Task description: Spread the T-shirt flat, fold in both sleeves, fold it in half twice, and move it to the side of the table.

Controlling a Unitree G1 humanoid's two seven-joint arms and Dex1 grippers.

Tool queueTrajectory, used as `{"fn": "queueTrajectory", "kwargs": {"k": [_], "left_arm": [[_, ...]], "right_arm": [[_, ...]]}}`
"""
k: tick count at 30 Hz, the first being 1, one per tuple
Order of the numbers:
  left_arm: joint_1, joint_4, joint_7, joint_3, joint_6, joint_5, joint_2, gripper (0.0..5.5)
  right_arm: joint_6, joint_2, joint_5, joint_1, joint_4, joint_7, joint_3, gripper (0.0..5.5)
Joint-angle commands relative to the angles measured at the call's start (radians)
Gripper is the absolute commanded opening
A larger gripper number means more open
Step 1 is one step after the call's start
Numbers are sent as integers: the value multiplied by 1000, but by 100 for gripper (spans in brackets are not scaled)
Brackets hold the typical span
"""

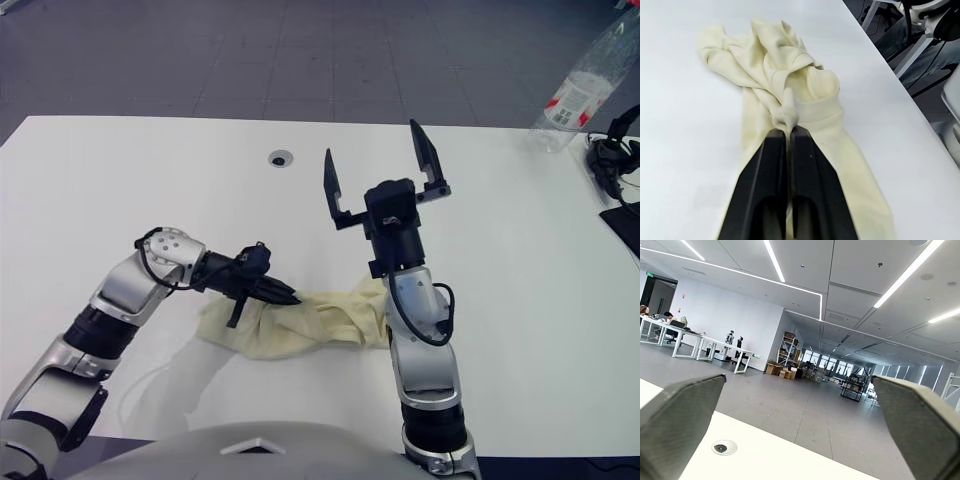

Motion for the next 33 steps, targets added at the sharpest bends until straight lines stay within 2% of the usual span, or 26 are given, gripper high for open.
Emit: {"fn": "queueTrajectory", "kwargs": {"k": [1, 7, 11, 14, 18, 21, 25, 30, 33], "left_arm": [[61, -65, 78, 87, -61, -8, 17, 1], [240, -261, 120, 178, -105, -51, 90, 1], [351, -383, 167, 226, -150, -39, 132, 1], [469, -477, 244, 256, -205, 18, 148, 1], [577, -552, 362, 263, -234, 68, 122, 1], [620, -573, 443, 261, -241, 78, 85, 1], [652, -581, 530, 253, -242, 89, 42, 1], [689, -608, 596, 234, -238, 88, 9, 1], [713, -650, 604, 228, -234, 58, 8, 1]], "right_arm": [[12, 3, -2, -13, -2, 1, -1, 540], [45, 7, -2, 8, -46, -9, -23, 540], [149, -7, 39, 13, -104, 12, -98, 540], [258, -111, 68, 35, -120, 131, -132, 540], [286, -283, 148, 88, -147, 327, -176, 540], [240, -445, 249, 160, -167, 536, -214, 540], [145, -628, 279, 258, -160, 732, -236, 540], [104, -742, 294, 400, -221, 856, -224, 540], [135, -768, 236, 482, -255, 850, -186, 540]]}}
